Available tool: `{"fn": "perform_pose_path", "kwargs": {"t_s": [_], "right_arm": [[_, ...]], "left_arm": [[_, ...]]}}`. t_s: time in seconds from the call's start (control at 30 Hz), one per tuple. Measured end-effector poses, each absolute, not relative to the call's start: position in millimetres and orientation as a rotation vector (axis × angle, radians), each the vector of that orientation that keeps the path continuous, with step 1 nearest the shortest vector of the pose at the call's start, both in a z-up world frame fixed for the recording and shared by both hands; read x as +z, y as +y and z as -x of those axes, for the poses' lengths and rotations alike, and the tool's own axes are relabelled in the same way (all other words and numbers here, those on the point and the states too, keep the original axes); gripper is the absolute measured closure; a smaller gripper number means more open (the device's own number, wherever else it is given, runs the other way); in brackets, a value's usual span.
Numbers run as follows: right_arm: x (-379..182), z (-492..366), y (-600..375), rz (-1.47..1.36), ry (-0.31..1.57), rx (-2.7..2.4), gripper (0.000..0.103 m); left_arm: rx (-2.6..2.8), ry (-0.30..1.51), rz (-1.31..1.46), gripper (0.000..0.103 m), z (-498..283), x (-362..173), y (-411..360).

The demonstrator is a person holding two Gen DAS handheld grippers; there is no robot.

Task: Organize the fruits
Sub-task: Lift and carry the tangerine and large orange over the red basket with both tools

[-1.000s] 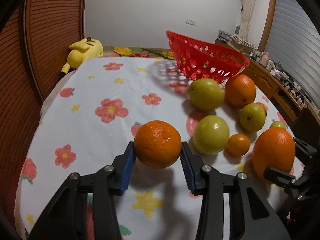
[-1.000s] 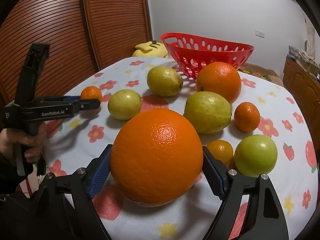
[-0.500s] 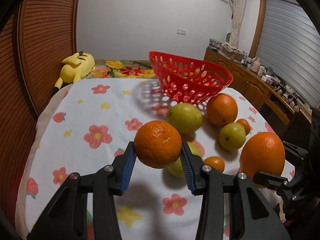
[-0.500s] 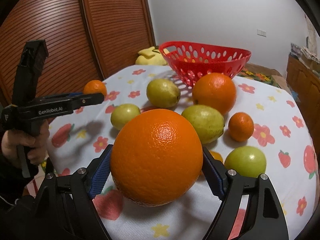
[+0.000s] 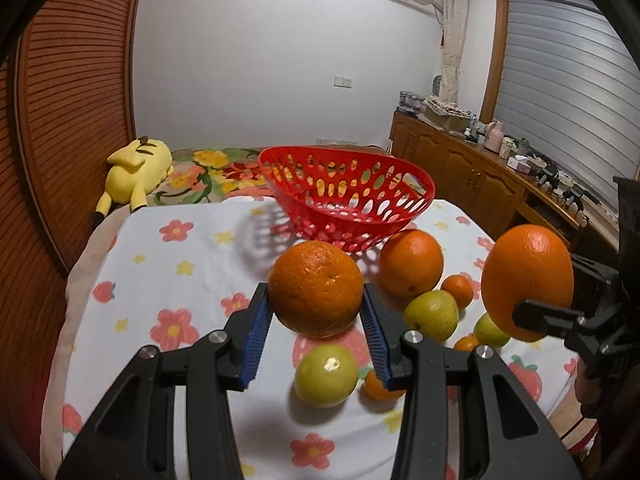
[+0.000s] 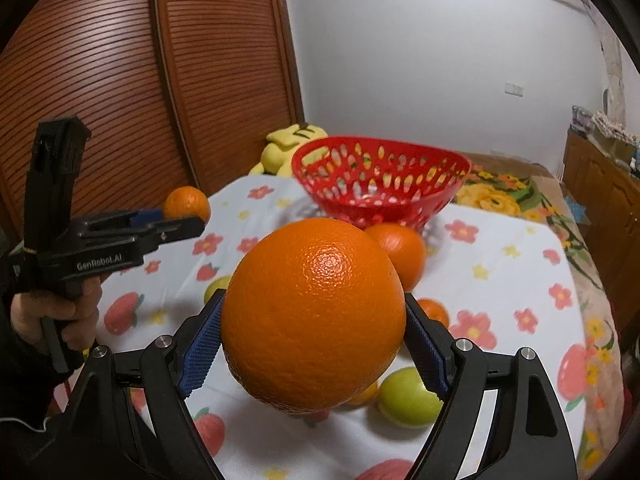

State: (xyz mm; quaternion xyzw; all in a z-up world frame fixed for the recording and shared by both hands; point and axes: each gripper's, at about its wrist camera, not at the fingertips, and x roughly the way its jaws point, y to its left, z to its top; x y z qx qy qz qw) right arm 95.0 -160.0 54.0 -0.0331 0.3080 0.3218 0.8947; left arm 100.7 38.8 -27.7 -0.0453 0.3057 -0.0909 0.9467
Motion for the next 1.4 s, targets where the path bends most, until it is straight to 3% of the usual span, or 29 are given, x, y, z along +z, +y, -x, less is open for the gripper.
{"fn": "perform_pose_path", "kwargs": {"t_s": [0.63, 1.4], "right_arm": [[88.8, -181.6, -153.2, 0.153, 0.642, 0.669, 0.018], [53.6, -296.7, -112.8, 0.354, 0.836, 0.676, 0.018]], "left_arm": [[-0.221, 0.622, 0.061, 0.060, -172.9, -6.7, 19.9], [-0.250, 0.701, 0.049, 0.060, -256.2, -26.0, 11.8]]}}
